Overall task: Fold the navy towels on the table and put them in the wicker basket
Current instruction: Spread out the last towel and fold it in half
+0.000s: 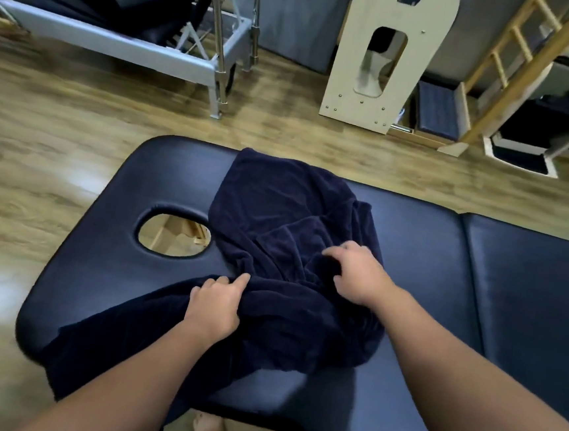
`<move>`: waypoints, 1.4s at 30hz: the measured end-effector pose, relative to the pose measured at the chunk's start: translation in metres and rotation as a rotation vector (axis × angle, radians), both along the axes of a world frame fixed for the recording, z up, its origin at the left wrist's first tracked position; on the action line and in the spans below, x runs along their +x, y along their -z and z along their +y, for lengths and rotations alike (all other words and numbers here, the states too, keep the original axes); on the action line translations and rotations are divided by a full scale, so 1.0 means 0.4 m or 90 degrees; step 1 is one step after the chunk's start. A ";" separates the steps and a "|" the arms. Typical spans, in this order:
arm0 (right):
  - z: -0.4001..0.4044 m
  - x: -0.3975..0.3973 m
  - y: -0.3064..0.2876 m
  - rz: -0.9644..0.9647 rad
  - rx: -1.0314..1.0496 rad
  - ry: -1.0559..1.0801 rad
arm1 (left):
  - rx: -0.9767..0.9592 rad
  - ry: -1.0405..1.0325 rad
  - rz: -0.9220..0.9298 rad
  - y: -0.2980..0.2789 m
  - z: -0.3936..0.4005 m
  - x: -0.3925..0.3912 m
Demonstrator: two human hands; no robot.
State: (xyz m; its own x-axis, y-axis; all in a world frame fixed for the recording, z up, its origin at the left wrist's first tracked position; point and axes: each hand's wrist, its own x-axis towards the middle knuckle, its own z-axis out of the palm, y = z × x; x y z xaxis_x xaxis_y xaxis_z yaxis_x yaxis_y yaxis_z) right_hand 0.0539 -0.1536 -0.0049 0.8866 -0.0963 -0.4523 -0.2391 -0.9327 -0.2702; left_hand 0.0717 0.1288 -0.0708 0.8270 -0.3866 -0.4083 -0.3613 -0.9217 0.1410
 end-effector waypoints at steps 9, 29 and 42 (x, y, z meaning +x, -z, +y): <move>-0.090 -0.006 0.132 0.088 -0.111 -0.148 | 0.052 -0.047 0.006 -0.011 -0.096 -0.004; -0.785 -0.554 0.096 0.189 -0.170 0.405 | -0.034 0.222 -0.097 -0.009 -0.922 -0.078; -0.851 -0.460 0.069 -0.060 -0.050 0.099 | -0.024 0.339 -0.300 -0.126 -0.893 -0.208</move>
State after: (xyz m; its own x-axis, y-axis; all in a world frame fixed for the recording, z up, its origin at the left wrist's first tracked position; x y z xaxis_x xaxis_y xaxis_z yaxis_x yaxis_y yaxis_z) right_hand -0.1299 -0.4939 -0.0324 0.8963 -0.2673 -0.3538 -0.3594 -0.9052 -0.2267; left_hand -0.0115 -0.2285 -0.0203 0.6074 -0.7937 -0.0322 -0.7913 -0.6010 -0.1122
